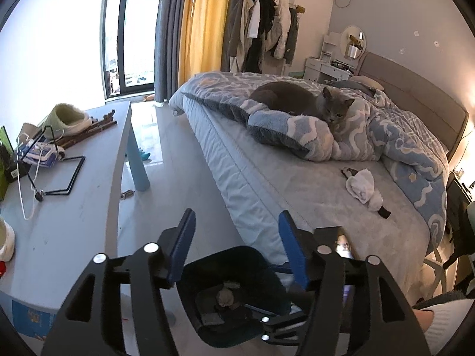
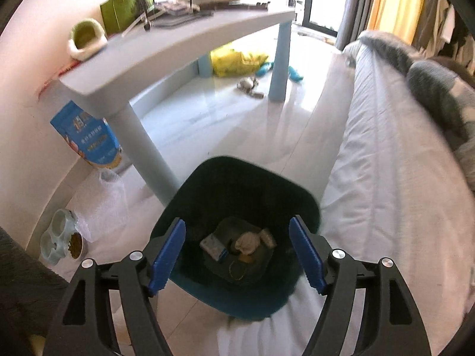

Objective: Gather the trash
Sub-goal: 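Move both tools back over the bed toward the remaining trash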

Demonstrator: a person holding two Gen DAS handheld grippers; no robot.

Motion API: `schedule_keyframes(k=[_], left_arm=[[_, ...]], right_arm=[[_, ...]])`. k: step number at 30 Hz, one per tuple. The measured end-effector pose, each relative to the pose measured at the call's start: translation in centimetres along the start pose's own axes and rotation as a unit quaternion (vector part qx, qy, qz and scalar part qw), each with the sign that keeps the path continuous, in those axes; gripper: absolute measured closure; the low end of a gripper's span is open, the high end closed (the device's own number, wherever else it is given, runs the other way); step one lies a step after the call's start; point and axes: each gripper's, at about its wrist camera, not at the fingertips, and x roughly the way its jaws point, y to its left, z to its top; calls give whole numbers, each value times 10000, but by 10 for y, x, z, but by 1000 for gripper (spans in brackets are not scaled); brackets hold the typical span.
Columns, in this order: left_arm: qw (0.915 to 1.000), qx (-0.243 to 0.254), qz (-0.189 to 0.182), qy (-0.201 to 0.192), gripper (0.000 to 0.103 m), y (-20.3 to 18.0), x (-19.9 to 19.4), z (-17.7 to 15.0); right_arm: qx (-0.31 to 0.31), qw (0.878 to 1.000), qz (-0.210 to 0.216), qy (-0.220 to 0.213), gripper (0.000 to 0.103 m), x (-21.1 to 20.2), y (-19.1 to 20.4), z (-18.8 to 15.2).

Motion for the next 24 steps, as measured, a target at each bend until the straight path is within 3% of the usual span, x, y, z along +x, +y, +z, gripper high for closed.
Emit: schedule_keyframes(k=[6, 8, 15, 24], left_arm=[[9999, 40, -17, -163, 20, -20, 1, 8], [9998, 22, -24, -178, 9, -27, 3, 9], [10000, -18, -20, -53, 6, -47, 17, 11], [9991, 415, -34, 107, 6, -87, 35, 11]], right_arm=[[54, 9989, -298, -358, 26, -42, -24, -4], [134, 9981, -368, -474, 25, -54, -35, -6], [473, 9937, -589, -822, 23, -92, -72, -19], [826, 9881, -816, -1009, 23, -122, -110, -44]])
